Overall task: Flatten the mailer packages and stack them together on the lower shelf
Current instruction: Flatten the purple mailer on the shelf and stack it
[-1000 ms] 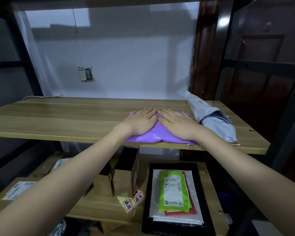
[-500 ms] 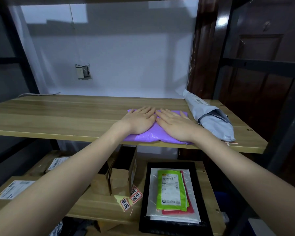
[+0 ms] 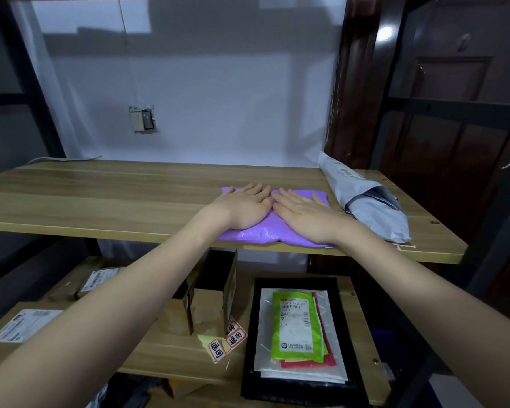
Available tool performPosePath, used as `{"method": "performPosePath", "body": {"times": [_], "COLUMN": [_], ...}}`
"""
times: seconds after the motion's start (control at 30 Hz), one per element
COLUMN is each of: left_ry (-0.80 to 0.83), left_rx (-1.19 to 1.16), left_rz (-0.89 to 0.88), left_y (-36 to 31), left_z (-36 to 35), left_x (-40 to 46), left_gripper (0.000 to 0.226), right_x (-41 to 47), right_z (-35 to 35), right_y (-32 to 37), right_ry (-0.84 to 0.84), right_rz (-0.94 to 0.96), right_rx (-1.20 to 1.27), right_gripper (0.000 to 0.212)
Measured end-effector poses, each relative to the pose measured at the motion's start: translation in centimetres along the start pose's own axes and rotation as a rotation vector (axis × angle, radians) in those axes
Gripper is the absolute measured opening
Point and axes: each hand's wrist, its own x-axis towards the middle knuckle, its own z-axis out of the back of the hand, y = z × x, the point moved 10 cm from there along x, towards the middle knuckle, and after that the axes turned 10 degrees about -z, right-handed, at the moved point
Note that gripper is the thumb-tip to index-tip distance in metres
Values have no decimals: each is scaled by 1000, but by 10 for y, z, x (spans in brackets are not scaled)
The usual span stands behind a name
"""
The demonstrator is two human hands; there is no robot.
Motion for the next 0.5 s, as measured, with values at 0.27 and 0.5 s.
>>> {"method": "performPosePath", "body": {"times": [0.27,0.5], "left_ry": [11,15], "left_rx": [-21,-11], "left_rz": [-3,1], "left_y": [0,0], "left_z": [-1,-2], "left_x": [1,2], "left_gripper": [52,52], "right_x": [1,6], "right_z": [-3,-7], "right_y": [0,-2], "right_ry": [20,26], "right_rz": [-7,-3], "right_rx": [36,4], "right_gripper": [51,52]}}
